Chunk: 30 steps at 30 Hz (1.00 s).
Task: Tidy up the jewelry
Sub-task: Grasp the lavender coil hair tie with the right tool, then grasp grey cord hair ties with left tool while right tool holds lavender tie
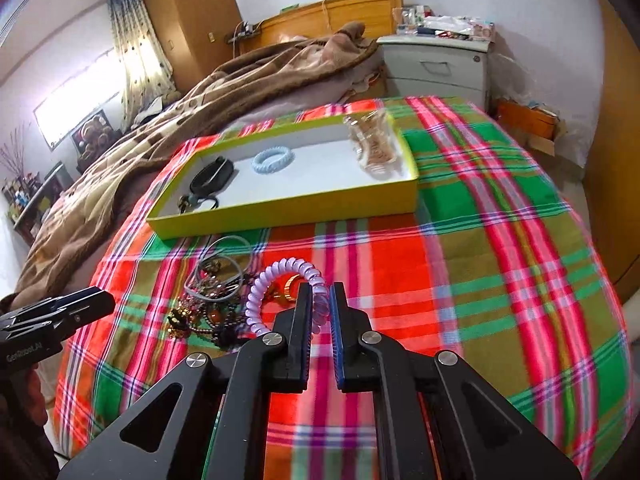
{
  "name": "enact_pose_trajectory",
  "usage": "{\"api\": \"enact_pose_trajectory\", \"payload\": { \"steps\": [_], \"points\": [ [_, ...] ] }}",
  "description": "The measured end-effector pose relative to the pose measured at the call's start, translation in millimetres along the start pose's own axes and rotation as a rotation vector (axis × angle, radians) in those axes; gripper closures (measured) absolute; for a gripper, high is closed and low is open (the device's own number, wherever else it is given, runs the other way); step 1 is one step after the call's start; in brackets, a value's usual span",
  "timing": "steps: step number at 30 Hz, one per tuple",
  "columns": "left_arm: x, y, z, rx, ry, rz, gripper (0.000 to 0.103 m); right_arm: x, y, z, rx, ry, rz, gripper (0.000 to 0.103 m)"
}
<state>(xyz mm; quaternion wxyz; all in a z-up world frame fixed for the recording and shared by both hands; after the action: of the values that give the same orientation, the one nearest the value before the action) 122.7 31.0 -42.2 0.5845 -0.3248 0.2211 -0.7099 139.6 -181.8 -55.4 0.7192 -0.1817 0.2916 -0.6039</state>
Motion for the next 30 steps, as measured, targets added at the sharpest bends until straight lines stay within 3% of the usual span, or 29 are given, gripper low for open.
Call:
{"api": "enact_pose_trajectory", "payload": {
  "steps": [14, 30],
  "points": [
    [41.2, 49.5, 24.5, -0.076, 0.095, -0.098, 0.059, 57.0, -11.4, 8.6, 0.010, 0.053, -0.120, 0.094],
    [59.4, 87.8, 19.0, -0.159, 0.124, -0.150, 0.059, 66.7, -3.4, 7.1, -0.006, 0.059, -0.111, 0.094]
  ]
}}
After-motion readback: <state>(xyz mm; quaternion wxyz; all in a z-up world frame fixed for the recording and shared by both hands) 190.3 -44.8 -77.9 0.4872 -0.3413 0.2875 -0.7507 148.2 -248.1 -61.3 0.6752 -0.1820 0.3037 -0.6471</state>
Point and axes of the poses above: each gripper's, at about its wrist camera, not at the fingertips, and y roughly the way its jaws point, x to its right, z to its top, the point moved 8 cm from there along y, roughly the way its jaws point, and after that the axes turned 8 degrees about x, right-handed, at the moved point
